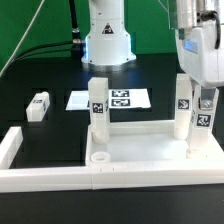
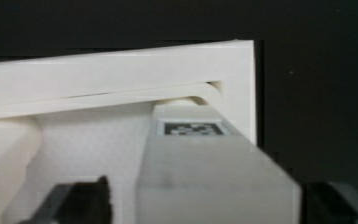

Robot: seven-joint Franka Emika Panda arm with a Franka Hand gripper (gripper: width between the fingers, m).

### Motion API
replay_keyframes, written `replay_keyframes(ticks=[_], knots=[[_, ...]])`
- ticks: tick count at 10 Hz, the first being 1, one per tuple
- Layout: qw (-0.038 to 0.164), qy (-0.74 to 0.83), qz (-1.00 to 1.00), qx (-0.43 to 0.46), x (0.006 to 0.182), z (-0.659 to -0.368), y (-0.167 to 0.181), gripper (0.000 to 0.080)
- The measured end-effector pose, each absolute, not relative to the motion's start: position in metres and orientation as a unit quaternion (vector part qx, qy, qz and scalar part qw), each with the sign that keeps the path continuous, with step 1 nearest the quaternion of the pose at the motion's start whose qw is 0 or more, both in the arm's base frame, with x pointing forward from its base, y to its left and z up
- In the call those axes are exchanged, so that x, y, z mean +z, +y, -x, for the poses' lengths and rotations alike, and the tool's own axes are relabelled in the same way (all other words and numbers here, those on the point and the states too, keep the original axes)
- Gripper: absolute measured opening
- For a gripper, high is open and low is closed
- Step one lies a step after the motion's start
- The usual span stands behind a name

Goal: Assemble desk

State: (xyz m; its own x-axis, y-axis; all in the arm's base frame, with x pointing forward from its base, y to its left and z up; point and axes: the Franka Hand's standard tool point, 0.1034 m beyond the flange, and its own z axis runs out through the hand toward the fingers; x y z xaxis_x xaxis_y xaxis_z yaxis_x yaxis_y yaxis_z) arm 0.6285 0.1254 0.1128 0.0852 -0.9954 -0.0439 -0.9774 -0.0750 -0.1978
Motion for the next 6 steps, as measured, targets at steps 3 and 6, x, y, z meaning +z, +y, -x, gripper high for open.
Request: replay_keyframes(ticks=[3,6], knots=[[0.074,0.524,0.846,-0.065,0.1133,-0.6271,0.1295,0.0645],[0.061,0.423,0.901,-0.075,0.1136,-0.6279,0.1272,0.0649]])
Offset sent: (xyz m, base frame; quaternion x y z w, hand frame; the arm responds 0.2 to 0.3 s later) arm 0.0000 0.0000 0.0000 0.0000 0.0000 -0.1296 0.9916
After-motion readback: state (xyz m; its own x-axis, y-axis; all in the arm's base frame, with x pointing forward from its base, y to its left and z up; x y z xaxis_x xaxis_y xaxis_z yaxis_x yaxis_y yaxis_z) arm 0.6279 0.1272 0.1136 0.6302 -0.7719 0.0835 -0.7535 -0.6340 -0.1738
